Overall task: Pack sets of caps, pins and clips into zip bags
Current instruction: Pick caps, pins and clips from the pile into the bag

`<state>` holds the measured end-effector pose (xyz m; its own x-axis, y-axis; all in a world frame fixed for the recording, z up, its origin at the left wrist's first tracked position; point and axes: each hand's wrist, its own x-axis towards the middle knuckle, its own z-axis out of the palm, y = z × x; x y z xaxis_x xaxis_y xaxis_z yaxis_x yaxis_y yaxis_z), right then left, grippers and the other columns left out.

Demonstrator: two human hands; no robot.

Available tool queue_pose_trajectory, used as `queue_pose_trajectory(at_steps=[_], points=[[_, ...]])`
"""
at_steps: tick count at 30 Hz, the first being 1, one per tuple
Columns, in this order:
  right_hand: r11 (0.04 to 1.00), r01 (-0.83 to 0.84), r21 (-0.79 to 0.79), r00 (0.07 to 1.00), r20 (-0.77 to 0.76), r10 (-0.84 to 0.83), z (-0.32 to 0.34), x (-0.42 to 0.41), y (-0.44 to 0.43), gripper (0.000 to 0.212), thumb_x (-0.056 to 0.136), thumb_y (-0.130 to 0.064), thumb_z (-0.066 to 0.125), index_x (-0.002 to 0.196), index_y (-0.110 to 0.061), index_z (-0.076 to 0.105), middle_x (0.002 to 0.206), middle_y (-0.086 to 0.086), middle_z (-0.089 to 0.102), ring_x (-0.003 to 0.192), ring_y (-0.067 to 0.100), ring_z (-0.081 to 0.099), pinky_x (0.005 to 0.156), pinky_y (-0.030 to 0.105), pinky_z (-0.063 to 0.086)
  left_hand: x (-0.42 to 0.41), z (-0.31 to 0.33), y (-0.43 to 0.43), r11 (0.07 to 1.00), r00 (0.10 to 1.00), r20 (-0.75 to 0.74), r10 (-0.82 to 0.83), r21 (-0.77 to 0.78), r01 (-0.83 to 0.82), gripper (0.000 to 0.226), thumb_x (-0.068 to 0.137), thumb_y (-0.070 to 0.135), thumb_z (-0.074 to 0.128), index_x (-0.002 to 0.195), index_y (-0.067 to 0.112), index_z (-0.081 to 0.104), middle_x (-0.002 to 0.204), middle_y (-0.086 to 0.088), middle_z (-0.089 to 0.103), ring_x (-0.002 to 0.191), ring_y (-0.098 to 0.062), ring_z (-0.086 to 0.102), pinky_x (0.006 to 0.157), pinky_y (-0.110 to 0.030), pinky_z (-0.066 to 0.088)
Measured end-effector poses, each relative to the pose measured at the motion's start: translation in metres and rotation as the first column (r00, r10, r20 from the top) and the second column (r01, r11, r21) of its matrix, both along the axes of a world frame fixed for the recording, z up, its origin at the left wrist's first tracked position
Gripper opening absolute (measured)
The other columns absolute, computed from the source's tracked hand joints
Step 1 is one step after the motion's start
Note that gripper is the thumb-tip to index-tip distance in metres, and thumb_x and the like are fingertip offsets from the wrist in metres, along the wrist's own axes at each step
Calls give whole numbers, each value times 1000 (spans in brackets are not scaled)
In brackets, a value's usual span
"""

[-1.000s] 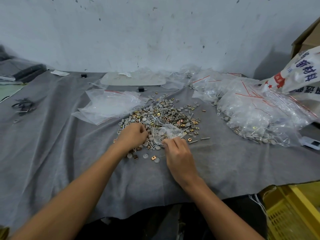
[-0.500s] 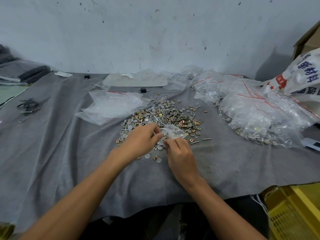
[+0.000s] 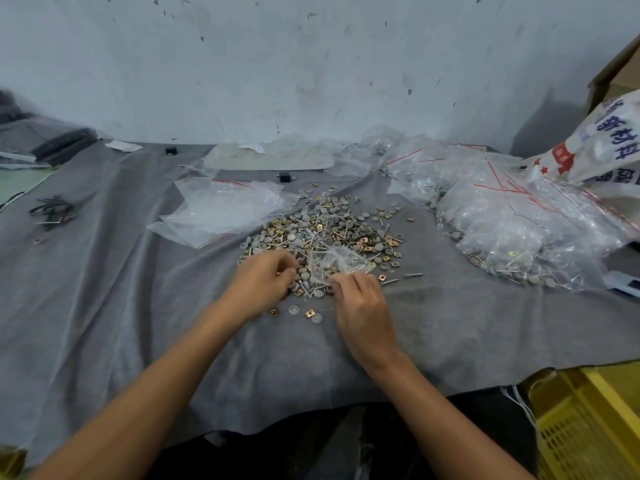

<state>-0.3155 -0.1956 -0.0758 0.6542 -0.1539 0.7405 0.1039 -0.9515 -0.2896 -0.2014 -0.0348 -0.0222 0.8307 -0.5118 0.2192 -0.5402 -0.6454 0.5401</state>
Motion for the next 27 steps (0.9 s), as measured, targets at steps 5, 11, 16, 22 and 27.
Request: queue_pose_trajectory(at_steps=[5, 11, 16, 22, 27], points=[[1000, -2, -13, 1000, -14, 2, 0, 0, 0, 7, 97, -7, 68, 103, -7, 70, 92, 7, 61, 84, 23, 54, 73, 29, 46, 23, -2, -17, 996, 997, 26, 74, -61, -72, 12, 101, 22, 57, 106, 24, 68, 100, 12, 66, 85, -6, 61, 77, -33, 52], [1000, -19, -23, 999, -30, 19, -2, 1, -1, 9, 96, -6, 68, 105, -8, 69, 93, 6, 59, 84, 21, 52, 70, 30, 48, 64, 5, -57, 998, 996, 93, 0, 56, -5, 12, 100, 20, 57, 101, 19, 69, 99, 6, 69, 89, -12, 63, 80, -33, 54], [998, -43, -41, 999, -5, 43, -5, 2, -2, 5, 97, -7, 66, 101, -9, 67, 91, 5, 59, 82, 21, 51, 70, 31, 46, 88, -2, -76, 968, 995, 82, -51, 250, 29, 12, 99, 24, 60, 105, 15, 67, 99, 0, 70, 89, -16, 65, 86, -36, 58], [998, -29, -47, 999, 30, 31, -5, 5, -2, 5, 96, -8, 69, 101, -7, 69, 89, 6, 60, 78, 23, 54, 68, 31, 48, 100, -3, -87, 870, 985, 117, -127, 491, 54, 20, 98, 27, 61, 107, 11, 66, 105, -5, 68, 96, -21, 62, 94, -39, 54], [998, -51, -30, 999, 16, 51, -6, 4, -3, 6, 97, -8, 67, 102, -7, 68, 90, 7, 60, 80, 23, 54, 69, 34, 49, 97, -5, -79, 854, 976, 103, -194, 507, 116, 7, 97, 20, 62, 93, 15, 63, 94, 0, 65, 88, -19, 61, 81, -33, 54]])
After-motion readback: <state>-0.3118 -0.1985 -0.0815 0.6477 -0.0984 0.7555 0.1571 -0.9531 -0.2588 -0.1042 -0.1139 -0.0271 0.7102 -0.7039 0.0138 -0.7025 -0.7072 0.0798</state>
